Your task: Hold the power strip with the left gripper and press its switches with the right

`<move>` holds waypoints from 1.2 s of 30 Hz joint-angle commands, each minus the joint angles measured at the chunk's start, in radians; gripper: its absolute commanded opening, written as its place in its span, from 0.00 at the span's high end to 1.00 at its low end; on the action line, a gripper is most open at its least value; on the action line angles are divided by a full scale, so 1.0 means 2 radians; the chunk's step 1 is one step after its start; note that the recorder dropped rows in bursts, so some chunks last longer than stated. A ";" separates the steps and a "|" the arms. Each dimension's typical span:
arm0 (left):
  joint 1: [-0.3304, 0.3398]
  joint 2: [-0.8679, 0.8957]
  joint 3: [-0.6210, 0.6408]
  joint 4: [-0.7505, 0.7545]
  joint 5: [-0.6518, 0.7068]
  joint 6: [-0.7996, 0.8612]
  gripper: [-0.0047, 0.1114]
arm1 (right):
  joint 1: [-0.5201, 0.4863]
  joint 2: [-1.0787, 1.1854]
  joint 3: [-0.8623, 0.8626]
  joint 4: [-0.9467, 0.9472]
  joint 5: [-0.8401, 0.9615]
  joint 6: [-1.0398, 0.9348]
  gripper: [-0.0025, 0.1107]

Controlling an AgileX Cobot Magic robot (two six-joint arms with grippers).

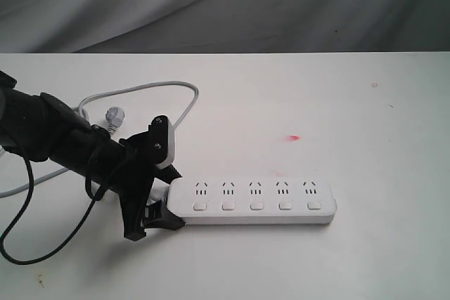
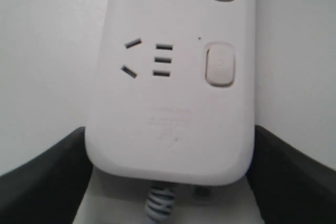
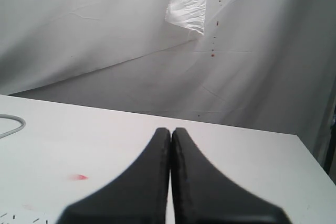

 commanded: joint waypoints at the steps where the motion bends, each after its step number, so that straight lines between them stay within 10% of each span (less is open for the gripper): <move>1: -0.002 0.001 -0.001 -0.007 -0.001 0.003 0.54 | -0.004 -0.002 0.002 -0.005 -0.001 0.000 0.98; 36: -0.002 0.001 -0.001 -0.007 -0.001 0.003 0.58 | -0.004 -0.002 0.002 -0.005 -0.001 0.000 0.98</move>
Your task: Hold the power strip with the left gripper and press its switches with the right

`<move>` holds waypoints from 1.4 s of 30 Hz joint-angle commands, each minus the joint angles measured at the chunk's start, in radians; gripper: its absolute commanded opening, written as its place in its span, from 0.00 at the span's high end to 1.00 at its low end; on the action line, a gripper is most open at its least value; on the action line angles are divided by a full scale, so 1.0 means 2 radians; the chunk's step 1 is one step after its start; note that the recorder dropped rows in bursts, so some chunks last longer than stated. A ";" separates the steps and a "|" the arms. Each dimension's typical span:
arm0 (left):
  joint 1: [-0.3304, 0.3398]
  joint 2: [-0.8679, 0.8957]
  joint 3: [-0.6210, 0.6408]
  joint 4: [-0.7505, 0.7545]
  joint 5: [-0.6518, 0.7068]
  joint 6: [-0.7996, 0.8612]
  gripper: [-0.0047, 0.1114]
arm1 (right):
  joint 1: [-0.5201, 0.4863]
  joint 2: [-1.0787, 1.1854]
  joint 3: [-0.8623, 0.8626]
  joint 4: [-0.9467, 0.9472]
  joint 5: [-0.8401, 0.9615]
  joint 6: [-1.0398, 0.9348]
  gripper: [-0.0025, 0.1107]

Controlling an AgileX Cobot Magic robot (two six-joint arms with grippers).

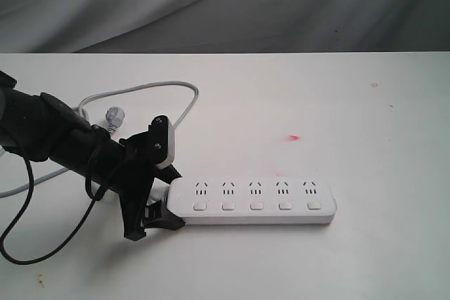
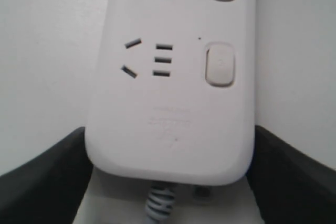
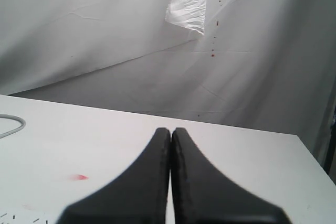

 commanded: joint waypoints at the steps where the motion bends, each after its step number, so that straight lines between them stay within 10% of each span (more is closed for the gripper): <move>1: -0.002 0.001 -0.001 -0.007 -0.001 0.003 0.58 | -0.004 -0.002 0.002 -0.005 -0.001 0.000 0.98; 10: -0.002 0.001 -0.001 -0.007 -0.001 0.003 0.58 | -0.004 -0.001 0.000 0.036 0.020 0.000 0.98; 21: -0.002 0.001 -0.001 -0.007 -0.001 0.003 0.58 | 0.009 0.284 -0.328 0.046 0.228 0.000 0.98; 29: -0.002 0.001 -0.001 -0.007 -0.001 0.003 0.58 | 0.195 0.540 -0.456 0.062 0.245 -0.006 0.98; 42: -0.002 0.001 -0.001 -0.007 -0.001 0.003 0.58 | 0.212 0.731 -0.570 0.205 0.395 -0.355 0.98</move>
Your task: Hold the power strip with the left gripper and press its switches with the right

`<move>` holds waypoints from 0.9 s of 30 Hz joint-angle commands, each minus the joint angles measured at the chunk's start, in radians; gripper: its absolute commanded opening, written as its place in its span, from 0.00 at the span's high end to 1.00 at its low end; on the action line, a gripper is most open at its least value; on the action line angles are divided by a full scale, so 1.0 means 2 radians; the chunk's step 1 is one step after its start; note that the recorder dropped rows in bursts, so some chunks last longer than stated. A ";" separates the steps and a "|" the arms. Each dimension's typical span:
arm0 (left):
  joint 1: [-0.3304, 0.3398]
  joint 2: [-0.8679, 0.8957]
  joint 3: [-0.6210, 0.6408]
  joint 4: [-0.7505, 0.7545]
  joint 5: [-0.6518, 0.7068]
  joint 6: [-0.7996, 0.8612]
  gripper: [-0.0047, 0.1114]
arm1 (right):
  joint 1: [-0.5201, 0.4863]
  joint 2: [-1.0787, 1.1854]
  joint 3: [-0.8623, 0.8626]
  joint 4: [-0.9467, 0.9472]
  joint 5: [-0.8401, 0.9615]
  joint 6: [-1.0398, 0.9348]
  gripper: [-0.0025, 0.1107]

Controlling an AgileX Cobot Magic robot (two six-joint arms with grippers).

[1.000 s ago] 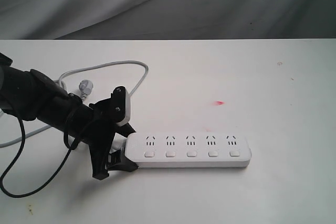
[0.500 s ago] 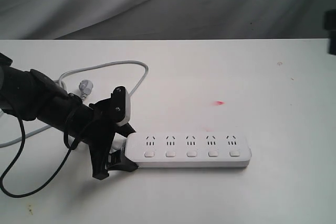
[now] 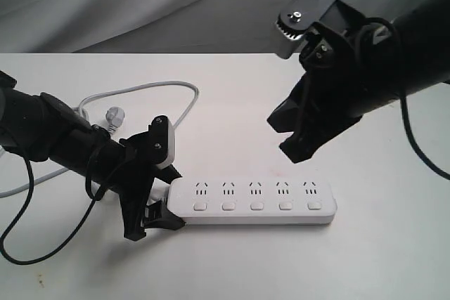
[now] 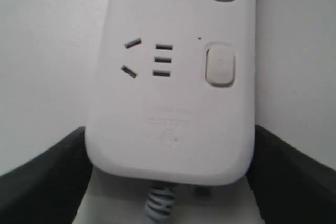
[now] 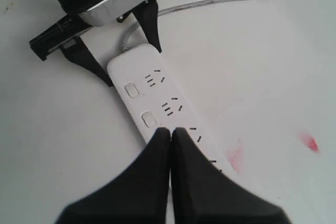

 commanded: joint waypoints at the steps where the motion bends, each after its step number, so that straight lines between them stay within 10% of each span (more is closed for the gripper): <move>1: -0.002 0.001 -0.001 -0.007 -0.001 0.002 0.58 | 0.001 0.050 -0.038 0.037 0.027 -0.083 0.98; 27: -0.002 0.001 -0.001 -0.007 -0.001 0.002 0.58 | 0.060 0.188 -0.059 0.100 -0.088 -0.232 0.87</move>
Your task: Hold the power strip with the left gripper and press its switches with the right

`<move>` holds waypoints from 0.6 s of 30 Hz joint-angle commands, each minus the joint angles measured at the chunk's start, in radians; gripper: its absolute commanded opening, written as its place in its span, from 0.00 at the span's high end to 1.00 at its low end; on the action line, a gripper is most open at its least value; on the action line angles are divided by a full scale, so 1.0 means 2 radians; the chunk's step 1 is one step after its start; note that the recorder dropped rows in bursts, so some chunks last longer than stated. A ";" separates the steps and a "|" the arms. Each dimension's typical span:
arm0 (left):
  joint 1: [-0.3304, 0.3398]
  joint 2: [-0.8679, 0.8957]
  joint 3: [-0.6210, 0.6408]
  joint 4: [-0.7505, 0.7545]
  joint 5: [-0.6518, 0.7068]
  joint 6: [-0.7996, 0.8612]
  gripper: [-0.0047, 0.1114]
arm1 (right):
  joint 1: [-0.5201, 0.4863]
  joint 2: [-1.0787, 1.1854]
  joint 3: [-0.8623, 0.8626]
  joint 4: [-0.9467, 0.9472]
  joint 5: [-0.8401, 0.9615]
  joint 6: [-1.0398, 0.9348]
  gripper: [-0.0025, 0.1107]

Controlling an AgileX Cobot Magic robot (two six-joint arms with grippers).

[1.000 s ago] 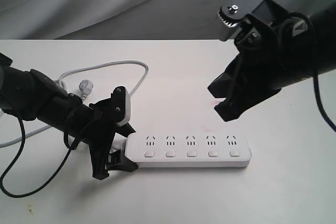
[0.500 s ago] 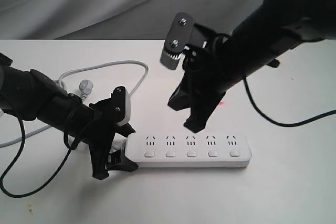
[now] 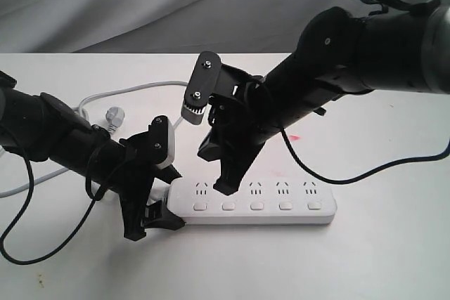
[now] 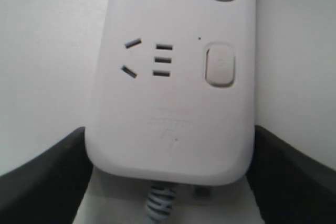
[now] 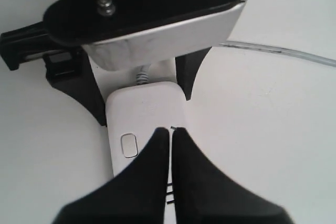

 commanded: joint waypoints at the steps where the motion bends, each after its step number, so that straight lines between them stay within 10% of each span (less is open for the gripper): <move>1: -0.002 0.001 -0.001 -0.007 -0.001 0.002 0.58 | 0.001 0.000 0.005 0.005 -0.012 -0.016 0.82; 8: -0.002 0.001 -0.001 -0.007 -0.001 0.002 0.58 | 0.001 0.000 0.042 0.027 -0.055 -0.054 0.52; 18: -0.002 0.001 -0.001 -0.007 -0.001 0.002 0.58 | 0.016 0.026 0.053 0.079 -0.089 -0.135 0.50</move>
